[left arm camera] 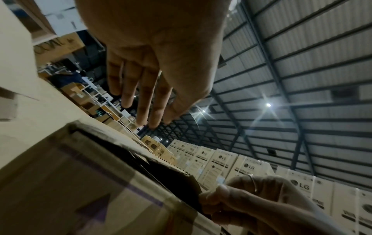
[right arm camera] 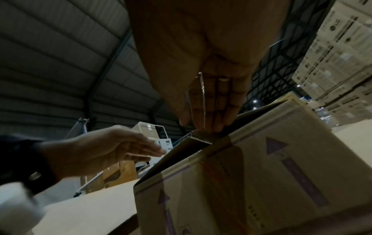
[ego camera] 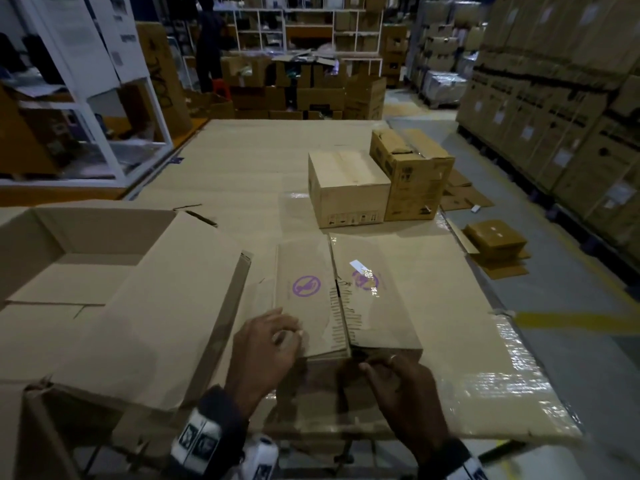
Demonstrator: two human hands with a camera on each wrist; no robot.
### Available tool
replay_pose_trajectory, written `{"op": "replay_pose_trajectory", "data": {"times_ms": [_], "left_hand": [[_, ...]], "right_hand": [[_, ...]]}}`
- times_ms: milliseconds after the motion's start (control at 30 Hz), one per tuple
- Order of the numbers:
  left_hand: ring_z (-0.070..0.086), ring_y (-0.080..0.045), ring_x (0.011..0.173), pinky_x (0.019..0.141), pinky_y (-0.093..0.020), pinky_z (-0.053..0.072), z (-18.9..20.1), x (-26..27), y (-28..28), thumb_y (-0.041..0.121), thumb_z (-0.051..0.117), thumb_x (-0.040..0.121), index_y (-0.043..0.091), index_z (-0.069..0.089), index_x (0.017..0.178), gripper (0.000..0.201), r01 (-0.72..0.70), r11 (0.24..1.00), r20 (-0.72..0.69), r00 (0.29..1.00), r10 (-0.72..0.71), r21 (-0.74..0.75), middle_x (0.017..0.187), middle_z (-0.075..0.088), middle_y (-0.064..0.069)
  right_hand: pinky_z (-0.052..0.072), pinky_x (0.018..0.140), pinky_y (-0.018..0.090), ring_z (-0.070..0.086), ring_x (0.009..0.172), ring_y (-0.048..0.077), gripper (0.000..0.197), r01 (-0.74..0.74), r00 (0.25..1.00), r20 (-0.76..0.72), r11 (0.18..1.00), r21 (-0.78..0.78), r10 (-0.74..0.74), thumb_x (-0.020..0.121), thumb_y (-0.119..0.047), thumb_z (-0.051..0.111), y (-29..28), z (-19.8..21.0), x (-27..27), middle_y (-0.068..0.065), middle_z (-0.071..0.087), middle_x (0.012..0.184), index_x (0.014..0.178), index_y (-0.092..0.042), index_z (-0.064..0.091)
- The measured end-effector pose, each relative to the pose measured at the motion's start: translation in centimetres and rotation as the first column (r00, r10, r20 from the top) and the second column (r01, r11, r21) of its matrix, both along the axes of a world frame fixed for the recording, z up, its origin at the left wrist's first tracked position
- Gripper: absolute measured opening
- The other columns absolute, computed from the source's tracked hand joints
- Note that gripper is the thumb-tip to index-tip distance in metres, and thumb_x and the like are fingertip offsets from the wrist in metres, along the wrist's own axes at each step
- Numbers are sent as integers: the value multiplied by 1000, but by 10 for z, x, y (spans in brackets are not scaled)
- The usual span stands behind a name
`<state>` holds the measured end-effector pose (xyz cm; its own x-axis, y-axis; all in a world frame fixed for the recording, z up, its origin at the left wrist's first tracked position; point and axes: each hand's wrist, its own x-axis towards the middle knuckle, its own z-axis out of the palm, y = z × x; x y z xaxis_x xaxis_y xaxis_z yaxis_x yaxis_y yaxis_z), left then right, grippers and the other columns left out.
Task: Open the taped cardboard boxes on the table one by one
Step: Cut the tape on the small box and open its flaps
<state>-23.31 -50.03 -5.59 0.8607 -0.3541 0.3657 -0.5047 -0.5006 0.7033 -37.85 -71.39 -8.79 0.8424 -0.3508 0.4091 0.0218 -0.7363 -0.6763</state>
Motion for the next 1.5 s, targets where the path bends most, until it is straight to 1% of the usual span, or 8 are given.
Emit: {"op": "replay_pose_trajectory", "data": {"times_ms": [167,367,500,633,867,1033,1300,1500], "left_hand": [[68,-16,113,93,-30,52,17,36,-19,42,66,80,26,82,93,27,224,923,-76,975,-210,314,97,79,7],[67,-13,110,94,-33,53,39,71,-44,39,73,86,26,77,114,30,411,843,-7,900,-436,346,116,75,6],[64,-13,114,94,-30,50,62,93,-84,29,71,93,26,72,124,31,516,791,80,819,-568,327,124,72,6],[61,-15,119,98,-27,46,73,108,-140,26,71,93,27,67,131,39,605,689,109,715,-691,399,131,68,5],[60,-22,125,105,-35,46,63,125,-229,14,71,89,23,66,134,46,686,459,-37,576,-816,565,138,65,-2],[70,-30,99,83,-29,50,35,138,-259,19,77,86,12,74,120,35,682,305,-194,551,-811,665,111,76,-10],[71,-18,95,75,-23,46,4,163,-269,31,80,85,18,77,118,36,751,341,-183,517,-836,565,109,78,-2],[66,-14,112,93,-28,50,-2,189,-280,46,82,79,21,73,124,52,758,342,-262,550,-793,556,125,72,4]], "right_hand": [[56,89,30,72,102,8,34,22,999,-22,999,-38,-23,87,-45,64,16,-9,8,-10,77,109,108,-24,79],[54,99,40,59,130,22,51,108,994,1,989,-96,-108,91,-36,58,18,13,9,5,61,142,137,-16,63],[49,104,32,50,138,18,55,174,984,50,974,-143,-168,93,-28,58,4,30,23,2,45,156,146,-12,54],[42,106,23,45,140,16,51,251,967,77,954,-162,-241,96,-22,59,-16,38,35,6,43,157,144,-8,54],[30,119,40,49,140,28,42,332,940,-17,922,-198,-342,91,-11,65,-65,-8,49,11,52,150,133,-7,63],[38,115,43,59,130,32,38,400,896,-178,913,-80,-408,92,-9,64,-82,-41,54,11,61,141,130,-8,66],[55,81,40,71,103,33,47,496,842,-273,867,51,-466,89,-15,65,-69,-21,60,-4,73,123,128,-39,69],[45,103,35,60,124,22,40,395,866,-371,913,99,-335,101,-29,55,-101,-18,92,-2,67,133,140,-24,60]]}}
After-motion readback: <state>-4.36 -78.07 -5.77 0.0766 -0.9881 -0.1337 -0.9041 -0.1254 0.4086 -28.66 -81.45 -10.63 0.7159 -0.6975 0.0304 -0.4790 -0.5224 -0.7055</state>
